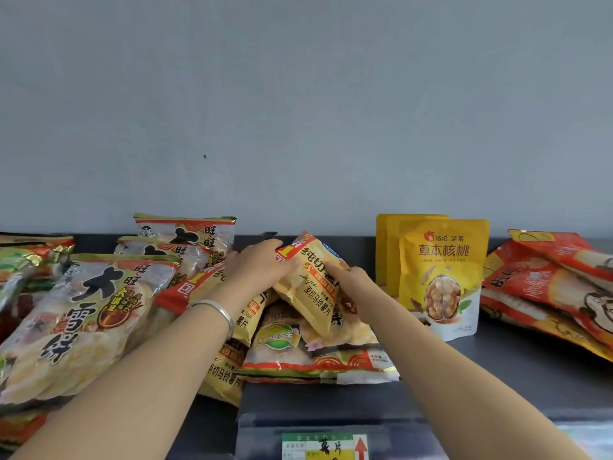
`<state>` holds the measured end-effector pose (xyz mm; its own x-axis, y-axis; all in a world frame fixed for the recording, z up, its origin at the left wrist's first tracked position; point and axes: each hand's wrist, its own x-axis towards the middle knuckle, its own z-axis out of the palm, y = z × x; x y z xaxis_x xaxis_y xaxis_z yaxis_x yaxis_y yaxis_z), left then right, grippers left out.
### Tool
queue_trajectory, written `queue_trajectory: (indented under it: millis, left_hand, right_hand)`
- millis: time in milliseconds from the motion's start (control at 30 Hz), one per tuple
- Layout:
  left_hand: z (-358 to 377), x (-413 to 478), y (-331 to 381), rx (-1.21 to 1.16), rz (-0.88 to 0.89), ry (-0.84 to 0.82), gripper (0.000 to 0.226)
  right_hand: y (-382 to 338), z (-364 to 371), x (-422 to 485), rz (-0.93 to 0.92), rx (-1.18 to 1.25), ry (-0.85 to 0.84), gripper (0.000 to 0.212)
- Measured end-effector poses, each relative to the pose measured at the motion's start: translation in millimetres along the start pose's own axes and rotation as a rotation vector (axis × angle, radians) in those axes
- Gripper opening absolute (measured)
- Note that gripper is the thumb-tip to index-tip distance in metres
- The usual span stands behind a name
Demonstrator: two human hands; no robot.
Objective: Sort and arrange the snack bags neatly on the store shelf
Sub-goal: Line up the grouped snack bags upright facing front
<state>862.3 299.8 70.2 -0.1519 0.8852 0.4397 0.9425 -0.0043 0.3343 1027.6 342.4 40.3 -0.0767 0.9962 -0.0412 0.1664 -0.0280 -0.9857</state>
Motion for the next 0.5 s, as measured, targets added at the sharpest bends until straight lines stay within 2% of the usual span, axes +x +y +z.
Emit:
queue_trajectory:
  millis: [167,200,233,300,333,433,500]
  left_hand:
    - [-2,1,-4,-0.382,0.054,0.037,0.048]
    - [-2,2,-5,-0.456,0.048,0.033,0.052]
    - [-3,3,-5,-0.529,0.029,0.008,0.065]
    - [-1,5,-7,-0.685,-0.052,-0.095,0.102]
    - [1,6,-8,-0.743,-0.093,-0.124,0.112]
    - [6,6,-11,-0.853,-0.19,-0.08,0.115]
    - [9,5,-11,-0.837,-0.229,-0.019,0.108]
  right_hand:
    - [-13,4,-6,-0.247,0.289,0.003,0.068]
    - [-17,4,-7,-0.29,0.313,0.006,0.074]
    - [-21,3,-9,-0.326,0.325,0.006,0.078]
    - [-27,4,-11,-0.375,0.304,0.001,0.074]
    - [-28,3,-12,-0.378,0.288,-0.007,0.069]
    - [-26,0,-13,-0.317,0.2,-0.024,0.049]
    - [-19,-3,-9,-0.237,-0.039,0.057,0.05]
